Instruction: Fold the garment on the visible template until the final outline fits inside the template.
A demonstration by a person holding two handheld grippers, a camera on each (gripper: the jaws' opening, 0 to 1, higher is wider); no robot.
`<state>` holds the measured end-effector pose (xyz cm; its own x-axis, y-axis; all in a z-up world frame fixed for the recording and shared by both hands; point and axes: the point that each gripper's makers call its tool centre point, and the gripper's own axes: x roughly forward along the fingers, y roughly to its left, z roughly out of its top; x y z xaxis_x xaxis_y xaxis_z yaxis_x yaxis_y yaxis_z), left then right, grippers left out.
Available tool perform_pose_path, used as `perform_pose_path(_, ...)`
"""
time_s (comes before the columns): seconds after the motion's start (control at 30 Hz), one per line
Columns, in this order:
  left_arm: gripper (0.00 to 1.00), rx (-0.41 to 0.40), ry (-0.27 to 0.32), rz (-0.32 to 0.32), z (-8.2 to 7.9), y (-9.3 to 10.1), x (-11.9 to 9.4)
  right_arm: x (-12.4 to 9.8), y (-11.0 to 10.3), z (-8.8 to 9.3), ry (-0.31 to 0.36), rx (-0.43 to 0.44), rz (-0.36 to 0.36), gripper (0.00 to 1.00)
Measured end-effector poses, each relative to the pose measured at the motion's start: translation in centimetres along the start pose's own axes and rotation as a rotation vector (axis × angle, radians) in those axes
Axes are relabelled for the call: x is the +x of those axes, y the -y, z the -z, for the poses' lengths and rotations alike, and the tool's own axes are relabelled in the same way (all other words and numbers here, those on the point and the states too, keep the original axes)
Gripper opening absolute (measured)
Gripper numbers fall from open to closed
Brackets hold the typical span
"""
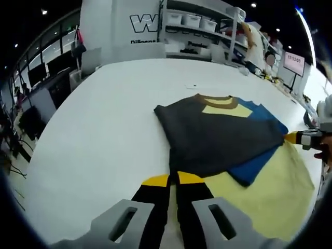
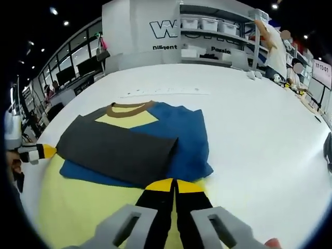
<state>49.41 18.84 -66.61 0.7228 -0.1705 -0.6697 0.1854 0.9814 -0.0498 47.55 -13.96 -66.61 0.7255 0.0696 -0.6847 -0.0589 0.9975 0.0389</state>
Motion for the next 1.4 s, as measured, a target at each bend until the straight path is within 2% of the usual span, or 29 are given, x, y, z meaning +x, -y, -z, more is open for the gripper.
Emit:
perform_pose_path(0.13, 0.07, 0.000, 0.000, 0.005, 0.0, -0.3, 0.0, -0.1, -0.3, 0.2, -0.005, -0.003, -0.022, 0.00)
perform_pose_path(0.17, 0.07, 0.008, 0.009, 0.019, -0.1, -0.2, -0.1, -0.2, -0.7, 0.2, 0.001, -0.003, -0.050, 0.00)
perform_pose_path(0.2, 0.09, 0.004, 0.018, 0.023, -0.2, -0.2, -0.3, -0.3, -1.3, -0.4, 0.036, 0.001, -0.087, 0.00)
perform_pose_path(0.27, 0.15, -0.022, 0.027, 0.042, -0.4, -0.1, -0.7, -0.8, -1.5, -0.7, 0.051, -0.010, -0.101, 0.00)
perform_pose_path(0.33, 0.26, -0.052, 0.050, 0.060, -0.7, 0.2, -1.3, -1.0, -1.7, -1.0, 0.067, -0.009, -0.119, 0.14)
perform_pose_path(0.4, 0.35, -0.050, 0.054, 0.068, -0.8, 0.1, -2.1, -1.5, -2.2, -1.5, 0.087, -0.002, -0.149, 0.33)
perform_pose_path(0.47, 0.39, -0.034, 0.064, 0.074, -0.9, 0.3, -2.8, -2.0, -2.3, -1.8, 0.104, -0.005, -0.169, 0.48)
perform_pose_path(0.57, 0.48, -0.010, 0.073, 0.078, -0.9, 0.7, -3.9, -3.0, -2.6, -1.8, 0.105, -0.031, -0.194, 0.61)
perform_pose_path(0.7, 0.70, 0.043, 0.083, 0.087, -0.5, 1.2, -5.2, -4.0, -2.5, -1.2, 0.086, -0.053, -0.209, 0.84)
perform_pose_path(0.77, 0.79, 0.077, 0.079, 0.101, 0.0, 1.7, -5.6, -4.6, -2.5, -0.6, 0.064, -0.072, -0.220, 0.93)
perform_pose_path(0.83, 0.84, 0.088, 0.060, 0.109, 0.4, 1.8, -5.8, -5.3, -2.4, 0.2, 0.040, -0.088, -0.231, 0.93)
perform_pose_path(1.03, 0.97, 0.102, 0.076, 0.148, 0.6, 2.5, -7.8, -6.8, -2.4, 2.2, -0.008, -0.132, -0.261, 0.98)
perform_pose_path(1.1, 0.97, 0.110, 0.056, 0.150, 1.0, 2.4, -8.5, -7.4, -2.3, 3.3, -0.039, -0.146, -0.275, 0.97)
perform_pose_path(1.3, 0.98, 0.097, 0.056, 0.153, 1.7, 2.3, -10.1, -8.9, -2.0, 4.7, -0.055, -0.146, -0.291, 0.97)
perform_pose_path(1.4, 0.99, 0.099, 0.036, 0.157, 2.9, 2.2, -11.1, -9.6, -2.0, 6.0, -0.085, -0.152, -0.305, 0.97)
